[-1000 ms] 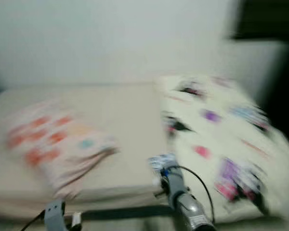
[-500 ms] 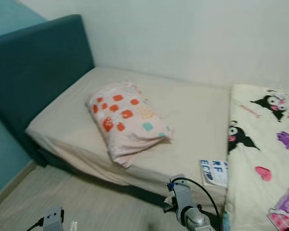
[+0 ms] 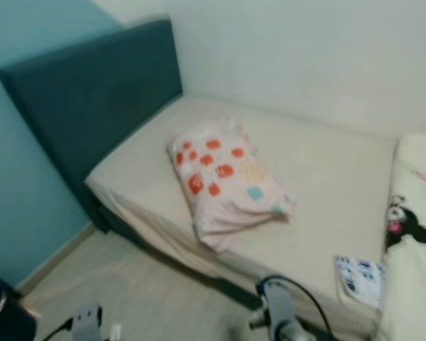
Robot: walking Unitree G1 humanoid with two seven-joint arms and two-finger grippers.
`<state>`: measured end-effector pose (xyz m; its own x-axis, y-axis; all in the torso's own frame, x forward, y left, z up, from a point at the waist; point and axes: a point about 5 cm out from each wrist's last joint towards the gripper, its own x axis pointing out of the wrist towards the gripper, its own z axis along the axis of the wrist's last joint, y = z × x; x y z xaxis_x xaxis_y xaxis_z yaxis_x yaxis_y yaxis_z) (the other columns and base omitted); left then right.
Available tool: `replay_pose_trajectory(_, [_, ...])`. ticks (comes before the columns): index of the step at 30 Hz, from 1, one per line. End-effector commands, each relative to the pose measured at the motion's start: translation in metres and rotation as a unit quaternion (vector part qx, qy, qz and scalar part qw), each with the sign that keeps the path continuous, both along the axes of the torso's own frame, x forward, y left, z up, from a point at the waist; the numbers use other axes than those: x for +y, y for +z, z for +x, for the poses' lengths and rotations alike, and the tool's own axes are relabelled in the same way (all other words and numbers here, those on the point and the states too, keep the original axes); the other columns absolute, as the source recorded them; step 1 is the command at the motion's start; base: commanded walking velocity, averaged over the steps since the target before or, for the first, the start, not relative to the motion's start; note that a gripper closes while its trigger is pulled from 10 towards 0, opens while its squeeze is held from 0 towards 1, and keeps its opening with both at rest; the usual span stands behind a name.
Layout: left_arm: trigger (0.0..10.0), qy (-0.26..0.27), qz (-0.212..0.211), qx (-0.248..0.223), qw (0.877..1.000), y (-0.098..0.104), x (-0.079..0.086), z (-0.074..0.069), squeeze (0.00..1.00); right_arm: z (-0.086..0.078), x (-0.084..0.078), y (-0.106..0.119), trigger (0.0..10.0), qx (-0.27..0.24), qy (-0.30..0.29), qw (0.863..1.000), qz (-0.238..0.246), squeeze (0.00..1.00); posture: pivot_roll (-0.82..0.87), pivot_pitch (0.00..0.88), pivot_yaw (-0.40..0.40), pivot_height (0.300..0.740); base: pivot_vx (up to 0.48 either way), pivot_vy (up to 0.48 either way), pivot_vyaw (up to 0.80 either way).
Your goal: Clean up the room
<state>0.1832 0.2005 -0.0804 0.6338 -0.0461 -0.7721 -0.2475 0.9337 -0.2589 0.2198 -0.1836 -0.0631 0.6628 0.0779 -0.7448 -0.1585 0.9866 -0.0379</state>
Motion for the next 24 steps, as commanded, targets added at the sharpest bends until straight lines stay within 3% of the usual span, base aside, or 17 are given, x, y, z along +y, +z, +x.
replay_pose_trajectory(1, [10.0,-0.002,0.006,0.010,1.000,-0.003,0.003,-0.006,0.00,-0.005,0.006,-0.004,10.0,0.011,-0.008,1.000,0.013,0.00,-0.09,0.047,-0.011,0.719,0.000,0.000,0.73])
replay_pose_trajectory(7, [10.0,-0.001,0.002,-0.001,1.000,0.000,0.001,0.000,0.00,-0.005,0.009,-0.004,10.0,0.009,-0.007,1.000,0.017,0.00,-0.08,0.050,-0.012,0.719,0.000,0.000,0.73])
replay_pose_trajectory(16, [10.0,-0.011,0.000,-0.007,1.000,0.002,-0.001,0.005,0.00,0.009,0.015,0.005,10.0,-0.020,0.008,0.999,0.030,0.00,-0.09,0.055,-0.007,0.719,0.000,0.000,0.73])
replay_pose_trajectory(20, [10.0,-0.043,0.000,-0.012,0.999,0.003,-0.011,0.008,0.00,0.011,0.017,0.006,10.0,-0.022,0.010,0.999,0.033,0.00,-0.09,0.048,-0.009,0.719,0.000,0.000,0.73])
replay_pose_trajectory(24, [10.0,-0.066,0.008,-0.017,0.998,0.004,-0.016,0.011,0.00,0.005,0.014,0.002,10.0,-0.007,-0.040,0.997,0.060,0.00,-0.08,0.039,-0.013,0.719,0.000,0.000,0.73])
